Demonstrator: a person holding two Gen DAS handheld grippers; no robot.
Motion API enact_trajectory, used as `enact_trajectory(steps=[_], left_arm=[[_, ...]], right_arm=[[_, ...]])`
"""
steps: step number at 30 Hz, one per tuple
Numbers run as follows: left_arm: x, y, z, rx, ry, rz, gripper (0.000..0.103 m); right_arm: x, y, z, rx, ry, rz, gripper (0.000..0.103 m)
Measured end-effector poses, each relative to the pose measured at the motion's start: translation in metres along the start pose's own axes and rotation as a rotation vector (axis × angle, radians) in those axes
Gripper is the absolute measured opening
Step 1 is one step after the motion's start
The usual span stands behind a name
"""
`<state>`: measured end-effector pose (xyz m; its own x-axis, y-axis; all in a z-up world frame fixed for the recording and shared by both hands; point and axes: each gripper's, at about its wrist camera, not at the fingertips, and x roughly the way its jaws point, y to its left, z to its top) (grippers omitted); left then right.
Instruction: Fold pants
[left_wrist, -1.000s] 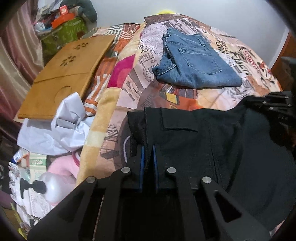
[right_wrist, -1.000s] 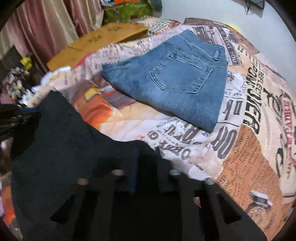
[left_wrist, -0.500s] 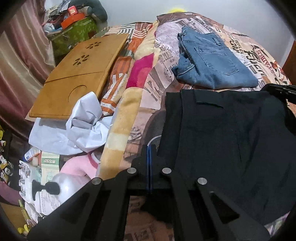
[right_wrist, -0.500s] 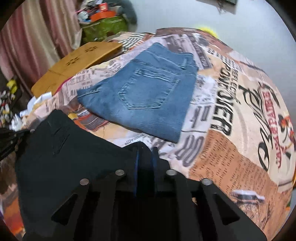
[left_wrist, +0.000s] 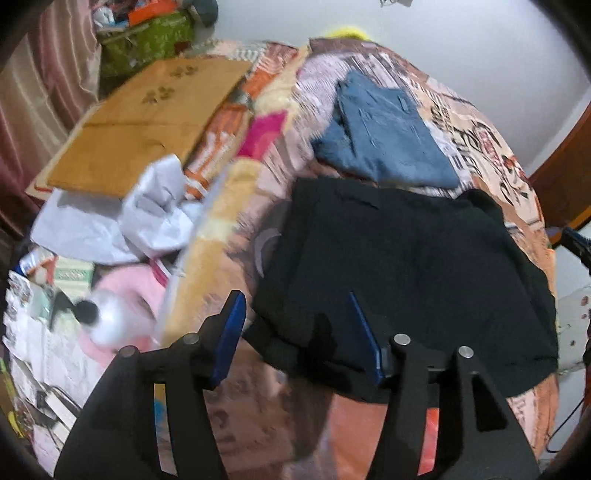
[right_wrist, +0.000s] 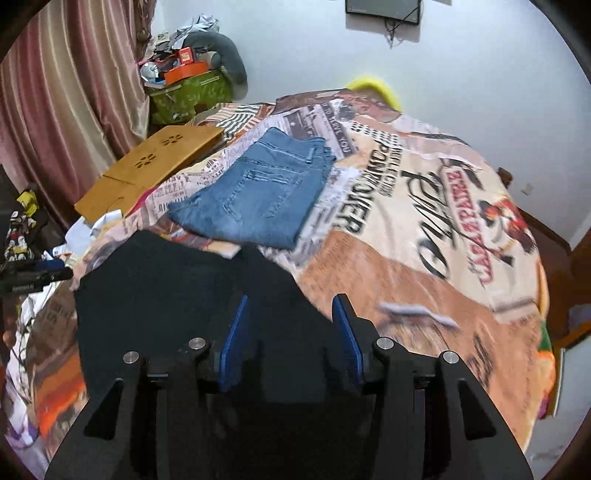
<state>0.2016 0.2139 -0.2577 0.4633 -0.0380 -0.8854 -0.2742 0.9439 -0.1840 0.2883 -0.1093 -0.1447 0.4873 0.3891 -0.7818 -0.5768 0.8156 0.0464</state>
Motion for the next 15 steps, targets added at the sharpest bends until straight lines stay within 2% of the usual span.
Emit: enact_trajectory(steps=[3, 6, 10, 12, 13, 15], left_arm=[[0.013, -0.008, -0.013, -0.021, 0.046, -0.008, 0.057], [0.027, -0.011, -0.022, -0.066, 0.093, -0.053, 0.057], [0.037, -0.012, -0.026, -0.123, 0.102, -0.057, 0.056], [0.038, -0.011, -0.024, -0.144, 0.09, -0.051, 0.047], [0.039, -0.011, -0.023, -0.144, 0.088, -0.032, 0.035], [0.042, -0.011, -0.021, -0.146, 0.093, -0.011, 0.027]], right_arm=[[-0.017, -0.002, -0.023, 0.009, 0.003, -0.022, 0.043], [-0.027, -0.003, -0.047, 0.032, 0.016, -0.033, 0.043], [-0.033, -0.006, -0.077, 0.074, 0.043, -0.038, 0.044], [-0.031, -0.009, -0.093, 0.099, 0.067, -0.042, 0.044], [-0.031, -0.008, -0.098, 0.107, 0.074, -0.04, 0.044], [-0.027, -0.011, -0.112, 0.137, 0.102, -0.035, 0.044]])
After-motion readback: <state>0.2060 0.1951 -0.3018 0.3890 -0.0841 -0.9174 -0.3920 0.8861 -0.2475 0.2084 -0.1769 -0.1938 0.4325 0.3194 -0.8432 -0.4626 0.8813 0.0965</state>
